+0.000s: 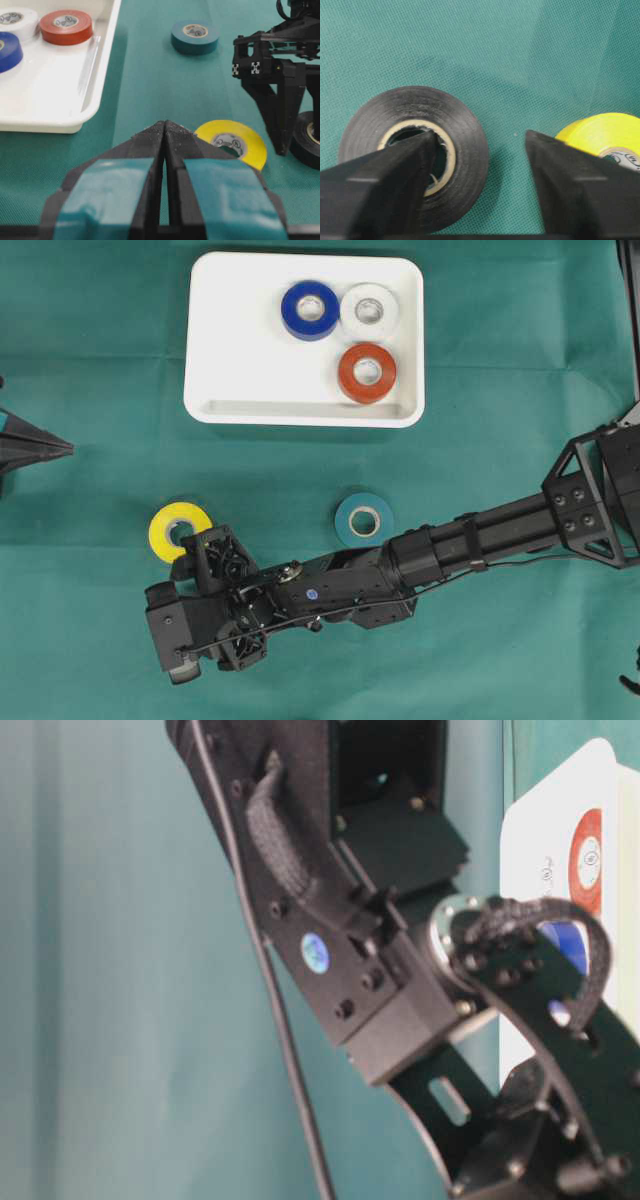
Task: Put the tape into the white case with the right arm.
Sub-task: 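Move the right gripper to the black tape roll and grasp its rim, then lift the black roll and carry it into the tray's left side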
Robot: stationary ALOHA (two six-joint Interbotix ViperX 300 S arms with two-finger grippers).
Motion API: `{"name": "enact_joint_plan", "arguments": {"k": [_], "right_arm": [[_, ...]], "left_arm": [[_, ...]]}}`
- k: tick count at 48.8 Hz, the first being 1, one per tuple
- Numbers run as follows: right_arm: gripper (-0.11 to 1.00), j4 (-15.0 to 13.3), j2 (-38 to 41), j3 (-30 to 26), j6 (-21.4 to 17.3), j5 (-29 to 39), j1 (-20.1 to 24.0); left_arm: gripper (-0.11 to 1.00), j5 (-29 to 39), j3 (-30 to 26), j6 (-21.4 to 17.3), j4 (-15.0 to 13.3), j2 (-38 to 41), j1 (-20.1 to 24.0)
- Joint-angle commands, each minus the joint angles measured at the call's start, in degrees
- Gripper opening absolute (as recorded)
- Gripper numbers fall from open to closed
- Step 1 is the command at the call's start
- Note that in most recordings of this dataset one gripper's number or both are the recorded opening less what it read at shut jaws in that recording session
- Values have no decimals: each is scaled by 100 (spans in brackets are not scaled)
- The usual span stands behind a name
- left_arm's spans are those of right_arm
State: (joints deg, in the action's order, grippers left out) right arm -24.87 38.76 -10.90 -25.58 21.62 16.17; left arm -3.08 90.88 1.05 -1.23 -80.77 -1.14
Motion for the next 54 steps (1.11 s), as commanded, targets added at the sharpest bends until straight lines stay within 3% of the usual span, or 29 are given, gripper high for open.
{"name": "enact_joint_plan", "arguments": {"k": [1,4,8,31,54], "right_arm": [[19,-9,-97,-97,-9,9,-70],[8,-9,-97,-97,-9,18,-70],[3,-9,-114,-97,-9,18,-70],[2,-9,-562,-105,-193,97,-44],[0,-9,-1072,-105,-677,940,-62]], "left_arm": [[0,-62,-62,0,-18,44,-9],[0,-79,-53,-9,-9,44,-9],[0,-88,-44,0,-9,44,-9],[0,-97,-35,-9,-18,44,-9],[0,-97,-35,-9,-9,44,-9]]}}
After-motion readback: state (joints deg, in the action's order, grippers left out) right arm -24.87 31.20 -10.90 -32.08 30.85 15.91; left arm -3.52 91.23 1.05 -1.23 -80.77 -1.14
